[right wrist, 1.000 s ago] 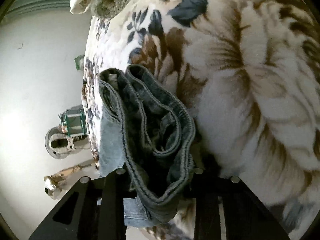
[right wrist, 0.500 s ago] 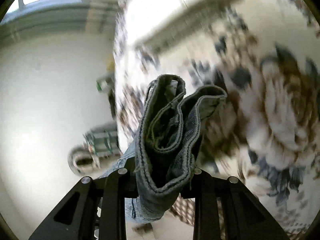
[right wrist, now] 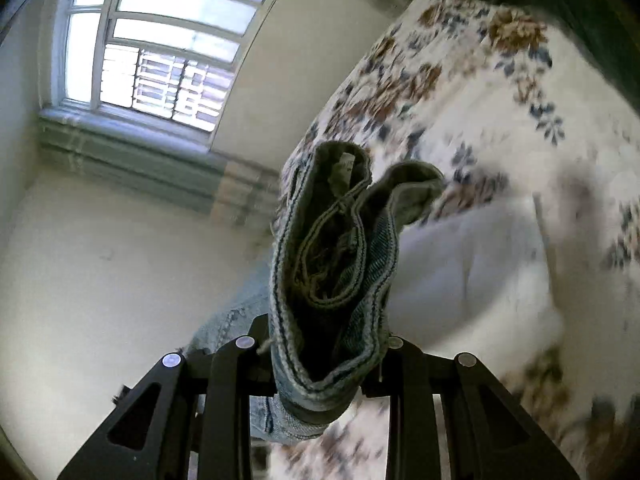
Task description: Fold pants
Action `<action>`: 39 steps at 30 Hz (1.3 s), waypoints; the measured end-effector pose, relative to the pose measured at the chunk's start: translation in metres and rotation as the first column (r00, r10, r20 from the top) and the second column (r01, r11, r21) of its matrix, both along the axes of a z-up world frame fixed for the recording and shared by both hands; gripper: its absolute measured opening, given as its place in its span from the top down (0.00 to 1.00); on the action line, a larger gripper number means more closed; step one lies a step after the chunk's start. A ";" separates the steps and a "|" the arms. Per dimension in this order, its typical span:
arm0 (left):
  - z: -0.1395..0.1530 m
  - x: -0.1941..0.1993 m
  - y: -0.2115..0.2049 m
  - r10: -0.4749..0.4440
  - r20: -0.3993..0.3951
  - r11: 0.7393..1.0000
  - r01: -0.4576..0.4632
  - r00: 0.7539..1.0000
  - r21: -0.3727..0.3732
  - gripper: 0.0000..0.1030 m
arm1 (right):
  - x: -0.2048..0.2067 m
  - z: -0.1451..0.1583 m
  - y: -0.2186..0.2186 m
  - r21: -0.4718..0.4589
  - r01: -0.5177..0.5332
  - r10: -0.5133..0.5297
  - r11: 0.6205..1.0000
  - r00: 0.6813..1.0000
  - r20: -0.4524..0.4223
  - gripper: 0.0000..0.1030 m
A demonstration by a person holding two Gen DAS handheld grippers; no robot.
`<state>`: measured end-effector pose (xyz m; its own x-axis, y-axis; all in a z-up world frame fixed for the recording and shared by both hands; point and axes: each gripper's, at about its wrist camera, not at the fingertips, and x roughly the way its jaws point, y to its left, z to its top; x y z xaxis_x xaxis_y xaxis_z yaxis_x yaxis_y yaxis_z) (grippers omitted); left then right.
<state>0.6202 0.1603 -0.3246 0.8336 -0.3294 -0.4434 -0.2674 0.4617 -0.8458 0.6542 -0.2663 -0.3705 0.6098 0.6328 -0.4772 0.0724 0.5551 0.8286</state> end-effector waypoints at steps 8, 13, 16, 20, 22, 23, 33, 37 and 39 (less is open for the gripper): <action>-0.124 0.037 -0.004 -0.144 -0.221 0.975 0.176 0.965 0.132 0.80 | 0.012 -0.137 0.000 -0.132 0.083 -0.108 0.988 0.976 -0.189 0.72; -0.123 0.030 0.002 -0.170 -0.246 0.971 0.205 0.954 0.122 0.75 | 0.010 -0.135 0.006 -0.147 0.080 -0.107 0.986 0.977 -0.186 0.65; -0.106 0.033 -0.002 -0.206 -0.322 0.943 0.275 0.924 0.187 0.62 | 0.012 -0.123 0.010 -0.250 0.005 -0.066 0.968 0.970 -0.235 0.55; -0.070 0.027 -0.027 -0.185 -0.411 0.787 0.385 0.893 0.482 0.21 | -0.004 -0.090 0.019 -0.437 -0.019 -0.093 0.899 0.967 -0.235 0.29; -0.052 0.016 -0.036 -0.179 -0.401 0.717 0.399 0.898 0.572 0.12 | -0.017 -0.067 0.029 -0.533 -0.017 -0.112 0.846 0.972 -0.209 0.20; -0.047 0.013 -0.037 -0.170 -0.401 0.695 0.398 0.900 0.599 0.11 | -0.023 -0.057 0.034 -0.574 -0.018 -0.117 0.819 0.973 -0.198 0.11; 0.039 -0.053 -0.057 -0.115 -0.377 0.489 0.383 0.919 0.784 0.07 | -0.112 0.047 0.073 -0.834 0.011 -0.145 0.552 0.986 -0.083 0.00; 0.083 -0.093 -0.064 -0.121 -0.347 0.476 0.361 0.930 0.802 0.07 | -0.161 0.098 0.072 -0.838 0.036 -0.133 0.544 0.990 -0.043 0.00; 0.107 -0.120 -0.067 -0.121 -0.323 0.475 0.341 0.938 0.811 0.07 | -0.187 0.128 0.074 -0.839 0.049 -0.122 0.543 0.992 -0.021 0.00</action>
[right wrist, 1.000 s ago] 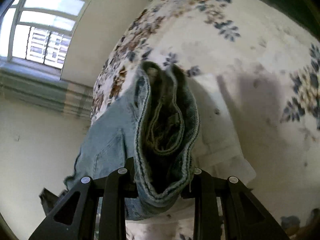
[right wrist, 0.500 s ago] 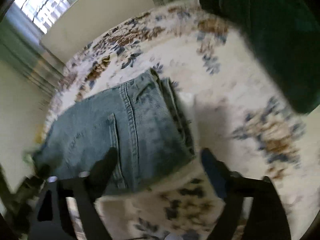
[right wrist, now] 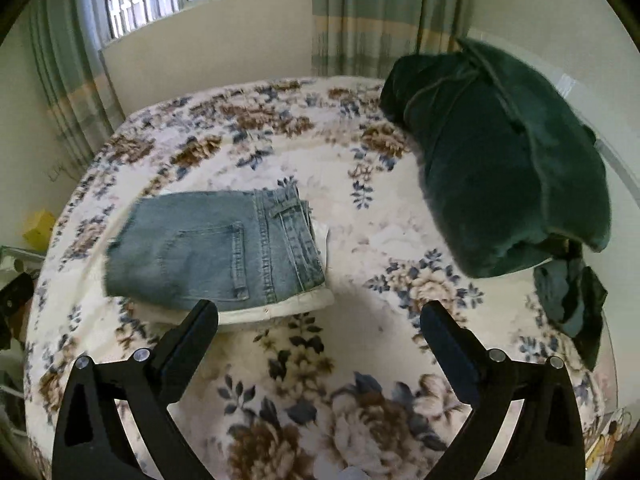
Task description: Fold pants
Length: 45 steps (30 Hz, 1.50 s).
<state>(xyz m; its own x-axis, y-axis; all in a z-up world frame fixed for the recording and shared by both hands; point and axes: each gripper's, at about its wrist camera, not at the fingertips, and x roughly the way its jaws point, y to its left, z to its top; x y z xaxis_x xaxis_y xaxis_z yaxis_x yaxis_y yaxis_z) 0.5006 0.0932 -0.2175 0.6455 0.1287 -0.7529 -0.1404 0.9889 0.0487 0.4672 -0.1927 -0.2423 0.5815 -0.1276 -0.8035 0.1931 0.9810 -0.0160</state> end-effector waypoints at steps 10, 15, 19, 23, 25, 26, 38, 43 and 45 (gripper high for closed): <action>0.117 -0.140 -0.023 -0.017 0.125 1.000 0.019 0.992 -0.010 0.07 | -0.164 0.157 0.007 -0.017 -0.096 0.097 0.995 0.983 0.153 0.00; 0.162 -0.207 -0.027 -0.009 0.168 1.000 0.012 0.986 -0.016 0.07 | -0.251 0.222 0.004 -0.022 -0.127 0.128 0.992 0.965 0.229 0.00; 0.185 -0.247 -0.030 -0.013 0.173 0.999 0.019 0.985 -0.031 0.07 | -0.305 0.262 0.003 -0.032 -0.151 0.155 0.988 0.951 0.268 0.00; 0.198 -0.272 -0.033 -0.027 0.181 0.999 0.031 0.983 -0.022 0.07 | -0.354 0.296 0.005 -0.049 -0.168 0.175 0.984 0.938 0.298 0.00; 0.205 -0.284 -0.034 -0.028 0.190 0.999 0.033 0.981 -0.020 0.07 | -0.370 0.308 0.007 -0.049 -0.173 0.180 0.984 0.934 0.308 0.00; 0.207 -0.288 -0.034 -0.033 0.193 0.999 0.038 0.981 -0.019 0.07 | -0.379 0.315 0.008 -0.054 -0.173 0.181 0.983 0.933 0.311 0.00; 0.221 -0.318 -0.030 -0.038 0.234 0.999 0.043 0.971 -0.018 0.00 | -0.423 0.342 0.016 -0.056 -0.168 0.177 0.984 0.927 0.332 0.00; 0.222 -0.322 -0.028 -0.037 0.230 0.999 0.041 0.972 -0.013 0.00 | -0.422 0.345 0.014 -0.052 -0.168 0.176 0.984 0.925 0.336 0.00; 0.221 -0.322 -0.028 -0.037 0.230 0.999 0.040 0.973 -0.008 0.00 | -0.420 0.347 0.012 -0.046 -0.170 0.175 0.984 0.925 0.336 0.00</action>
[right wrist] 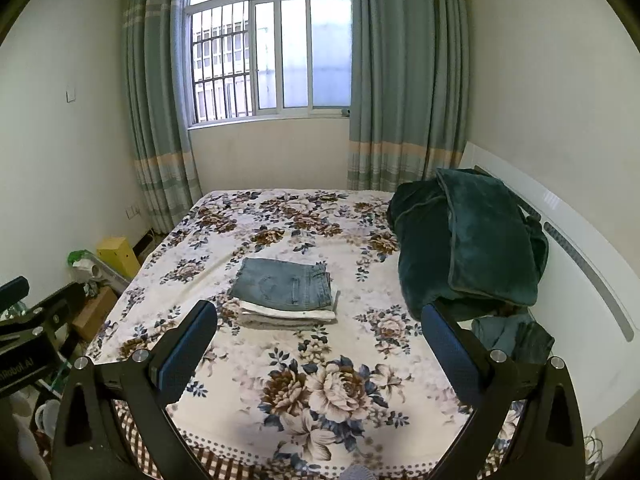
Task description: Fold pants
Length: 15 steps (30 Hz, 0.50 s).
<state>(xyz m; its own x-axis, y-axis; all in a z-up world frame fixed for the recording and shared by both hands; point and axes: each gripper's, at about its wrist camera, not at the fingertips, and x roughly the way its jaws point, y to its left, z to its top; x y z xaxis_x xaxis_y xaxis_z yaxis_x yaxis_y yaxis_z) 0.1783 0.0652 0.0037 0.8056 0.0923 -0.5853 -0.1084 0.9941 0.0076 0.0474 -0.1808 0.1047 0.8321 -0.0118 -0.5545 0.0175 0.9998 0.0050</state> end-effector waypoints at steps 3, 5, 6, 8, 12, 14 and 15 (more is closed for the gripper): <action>0.000 -0.001 -0.001 0.002 0.001 1.000 -0.002 1.000 -0.005 0.00 | 0.000 0.001 -0.001 -0.001 0.002 -0.002 1.000 1.000 0.003 0.00; 0.000 -0.001 -0.001 -0.002 0.001 1.000 0.002 1.000 -0.007 0.00 | 0.001 0.002 -0.001 -0.002 -0.001 0.001 1.000 1.000 0.005 0.00; 0.000 -0.001 0.000 0.001 0.000 1.000 -0.001 1.000 -0.006 0.00 | 0.001 0.003 -0.001 -0.003 -0.002 0.002 1.000 1.000 0.003 0.00; 0.000 -0.001 0.000 -0.003 0.002 1.000 0.003 1.000 -0.005 0.00 | 0.005 0.004 0.000 -0.004 -0.008 0.008 1.000 1.000 0.003 0.00; -0.002 -0.001 0.000 -0.001 0.003 1.000 0.001 1.000 -0.007 0.00 | 0.010 0.004 0.003 -0.007 -0.014 0.014 1.000 1.000 0.000 0.00; -0.001 -0.003 0.000 0.000 0.003 1.000 0.000 1.000 -0.007 0.00 | 0.009 0.004 0.003 -0.009 -0.011 0.011 1.000 1.000 0.002 0.00; -0.001 -0.003 0.000 -0.001 0.003 1.000 0.001 1.000 -0.008 0.00 | 0.009 0.004 0.003 -0.009 -0.012 0.012 1.000 1.000 0.000 0.00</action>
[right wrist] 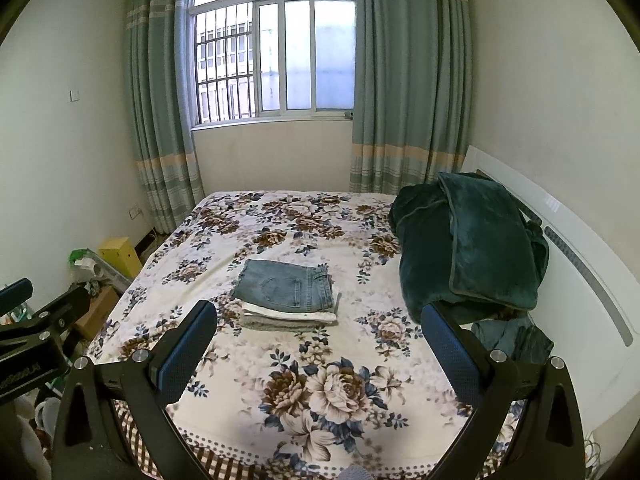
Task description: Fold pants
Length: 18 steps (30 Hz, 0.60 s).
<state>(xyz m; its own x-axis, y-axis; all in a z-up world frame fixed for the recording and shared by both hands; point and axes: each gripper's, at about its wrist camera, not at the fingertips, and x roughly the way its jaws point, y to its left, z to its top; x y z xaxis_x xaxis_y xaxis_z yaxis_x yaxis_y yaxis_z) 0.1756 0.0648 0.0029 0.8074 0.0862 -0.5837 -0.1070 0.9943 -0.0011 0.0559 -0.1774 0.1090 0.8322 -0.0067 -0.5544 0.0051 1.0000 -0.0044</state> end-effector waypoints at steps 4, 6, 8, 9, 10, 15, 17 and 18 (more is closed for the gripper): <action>0.000 -0.001 0.000 0.000 0.003 1.000 0.000 1.000 0.002 0.00 | 0.004 -0.001 0.000 0.002 -0.003 0.003 1.000 1.000 0.000 0.00; 0.000 -0.001 0.000 -0.002 0.003 1.000 0.002 1.000 -0.001 0.00 | 0.003 0.000 0.000 0.004 -0.002 0.002 1.000 1.000 0.002 0.00; 0.004 -0.001 -0.001 -0.002 0.007 1.000 0.002 1.000 -0.004 0.00 | 0.004 0.002 0.001 0.004 -0.001 0.001 1.000 1.000 0.004 0.00; 0.004 -0.001 -0.002 -0.002 0.009 1.000 0.002 1.000 -0.004 0.00 | 0.004 0.002 0.002 0.004 -0.002 0.002 1.000 1.000 0.004 0.00; 0.005 -0.002 -0.002 -0.002 0.009 1.000 0.002 1.000 -0.004 0.00 | 0.004 0.002 0.002 0.003 -0.003 0.003 1.000 1.000 0.003 0.00; 0.006 -0.001 -0.001 -0.004 0.008 1.000 0.004 1.000 -0.006 0.00 | 0.003 0.002 0.002 0.005 -0.003 0.003 1.000 1.000 0.004 0.00; 0.006 -0.001 -0.001 -0.001 0.008 1.000 0.001 1.000 -0.003 0.00 | 0.005 0.004 0.002 0.006 -0.012 0.012 1.000 1.000 0.003 0.00; 0.006 -0.001 -0.002 -0.002 0.006 1.000 0.002 1.000 -0.005 0.00 | 0.006 0.004 0.003 0.003 -0.015 0.015 1.000 1.000 0.003 0.00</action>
